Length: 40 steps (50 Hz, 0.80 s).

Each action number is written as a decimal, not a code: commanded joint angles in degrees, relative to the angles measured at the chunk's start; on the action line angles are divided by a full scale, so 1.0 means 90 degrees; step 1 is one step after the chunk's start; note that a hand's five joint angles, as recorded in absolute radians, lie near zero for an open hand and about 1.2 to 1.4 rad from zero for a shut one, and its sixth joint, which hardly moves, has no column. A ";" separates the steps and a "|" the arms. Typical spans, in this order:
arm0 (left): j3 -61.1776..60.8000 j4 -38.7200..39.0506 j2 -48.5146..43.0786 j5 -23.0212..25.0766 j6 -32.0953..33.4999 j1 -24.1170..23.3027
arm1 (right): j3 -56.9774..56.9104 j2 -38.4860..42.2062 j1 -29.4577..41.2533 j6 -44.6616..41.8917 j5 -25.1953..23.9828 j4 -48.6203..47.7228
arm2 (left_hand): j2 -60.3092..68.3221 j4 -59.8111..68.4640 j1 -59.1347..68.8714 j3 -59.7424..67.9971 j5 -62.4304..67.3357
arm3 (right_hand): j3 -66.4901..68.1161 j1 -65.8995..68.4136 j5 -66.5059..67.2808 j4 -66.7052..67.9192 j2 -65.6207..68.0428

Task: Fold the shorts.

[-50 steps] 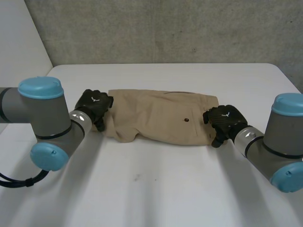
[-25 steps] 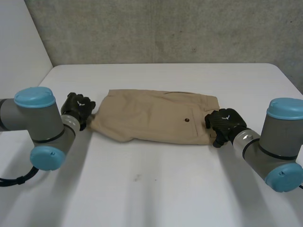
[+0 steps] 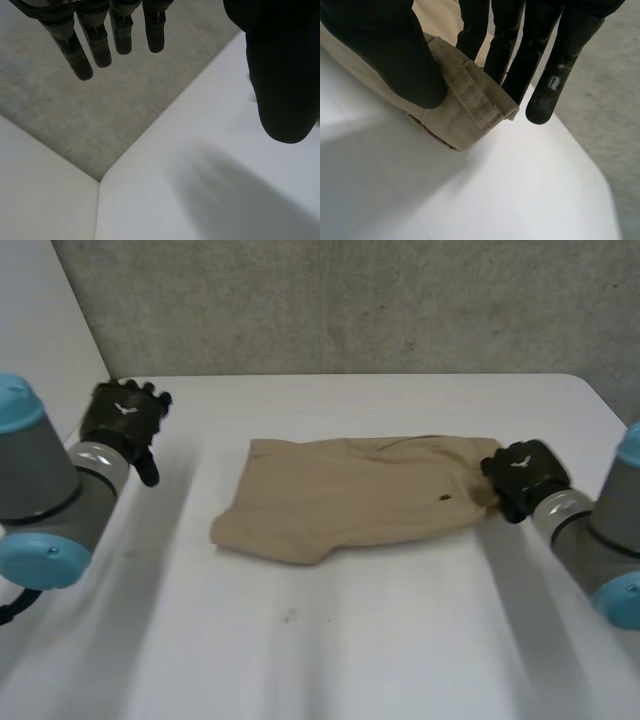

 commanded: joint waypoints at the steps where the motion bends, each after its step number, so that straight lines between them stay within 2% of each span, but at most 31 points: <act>1: -0.0199 -0.0257 0.0351 0.0187 -0.0472 0.0183 | -0.0402 -0.0308 -0.0510 -0.1232 -0.0012 0.0474 | -0.0187 -0.0216 -0.0314 -0.0306 -0.0221 | 0.1522 0.2999 0.1718 0.1305 0.1390; 4: -0.0189 -0.0336 0.0360 0.0294 -0.0521 0.0124 | -0.0734 -0.0279 -0.0209 -0.1759 -0.0012 0.0552 | -0.0187 -0.0216 -0.0314 -0.0306 -0.0221 | 0.1522 0.2999 0.1718 0.1305 0.1390; 8: -0.0082 -0.0307 0.0360 0.0314 -0.0618 -0.0032 | -0.1183 -0.0220 0.0787 -0.2073 -0.0149 0.0474 | -0.0187 -0.0216 -0.0314 -0.0306 -0.0221 | 0.1522 0.2999 0.1718 0.1305 0.1390; 10: 0.0074 -0.0287 0.0351 0.0314 -0.0832 -0.0285 | -0.1379 -0.0084 0.1148 -0.2092 -0.0256 0.0415 | -0.0205 -0.0234 -0.0333 -0.0325 -0.0240 | 0.1522 0.2999 0.1718 0.1305 0.1390; 16: 0.0542 -0.0277 0.0321 0.0314 -0.1729 -0.0774 | -0.1663 0.0473 0.2457 -0.2141 -0.1046 0.0132 | -0.0224 -0.0253 -0.0352 -0.0343 -0.0258 | 0.1522 0.2999 0.1718 0.1305 0.1390; 19: 0.0709 -0.0277 0.0341 0.0314 -0.2043 -0.0833 | -0.1594 0.0736 0.3005 -0.2112 -0.1505 0.0015 | -0.0224 -0.0253 -0.0352 -0.0343 -0.0258 | 0.1288 0.2765 0.1484 0.1071 0.1157; 21: 0.0924 -0.0277 0.0321 0.0304 -0.2288 -0.0872 | -0.1526 0.0815 0.3122 -0.2092 -0.1730 0.0015 | -0.0224 -0.0253 -0.0352 -0.0343 -0.0258 | 0.0096 0.1573 0.0292 -0.0121 -0.0035; 22: 0.0992 -0.0277 0.0312 0.0295 -0.2346 -0.0882 | -0.1449 0.0854 0.3152 -0.2112 -0.1924 0.0015 | -0.0205 -0.0234 -0.0333 -0.0325 -0.0240 | -0.1076 0.0401 -0.0880 -0.1293 -0.1208; 25: 0.1333 -0.0277 0.0205 0.0275 -0.2522 -0.0970 | -0.1360 0.0854 0.3142 -0.2141 -0.2014 -0.0024 | -0.0187 -0.0216 -0.0314 -0.0306 -0.0221 | -0.1907 -0.0431 -0.1711 -0.2125 -0.2039; 29: 0.1948 -0.0326 -0.0186 0.0246 -0.2571 -0.1262 | -0.1448 0.0650 0.3123 -0.1908 -0.1966 -0.0190 | -0.0149 -0.0178 -0.0277 -0.0269 -0.0183 | -0.5584 -0.4107 -0.5388 -0.5801 -0.5716; 30: 0.2046 -0.0336 -0.0254 0.0236 -0.2571 -0.1331 | -0.1486 0.0494 0.3074 -0.1656 -0.1878 -0.0258 | -0.0149 -0.0178 -0.0277 -0.0269 -0.0183 | -0.6256 -0.4779 -0.6059 -0.6473 -0.6387; 33: 0.2408 -0.0385 -0.0469 0.0178 -0.2581 -0.1555 | -0.1555 0.0327 0.2782 -0.0874 -0.1615 -0.0298 | -0.0149 -0.0178 -0.0277 -0.0269 -0.0183 | -0.6256 -0.4779 -0.6059 -0.6473 -0.6387; 34: 0.2467 -0.0404 -0.0508 0.0148 -0.2572 -0.1585 | -0.1623 0.0230 0.2520 -0.0137 -0.1324 -0.0278 | -0.0149 -0.0178 -0.0277 -0.0269 -0.0183 | -0.6256 -0.4779 -0.6059 -0.6473 -0.6387; 37: 0.2594 -0.0443 -0.0684 0.0031 -0.2581 -0.1673 | -0.1779 0.0064 0.2235 0.0951 -0.0824 -0.0171 | -0.0149 -0.0178 -0.0277 -0.0269 -0.0183 | -0.6256 -0.4779 -0.6059 -0.6473 -0.6387; 38: 0.2613 -0.0463 -0.0733 0.0002 -0.2581 -0.1721 | -0.1876 -0.0014 0.2079 0.1612 -0.0610 -0.0026 | -0.0149 -0.0178 -0.0277 -0.0269 -0.0183 | -0.6256 -0.4779 -0.6059 -0.6473 -0.6387; 40: 0.2623 -0.0502 -0.0859 -0.0018 -0.2581 -0.1906 | -0.1984 0.0014 0.2010 0.2173 -0.0549 0.0209 | -0.0131 -0.0160 -0.0258 -0.0250 -0.0165 | -0.6256 -0.4779 -0.6059 -0.6473 -0.6387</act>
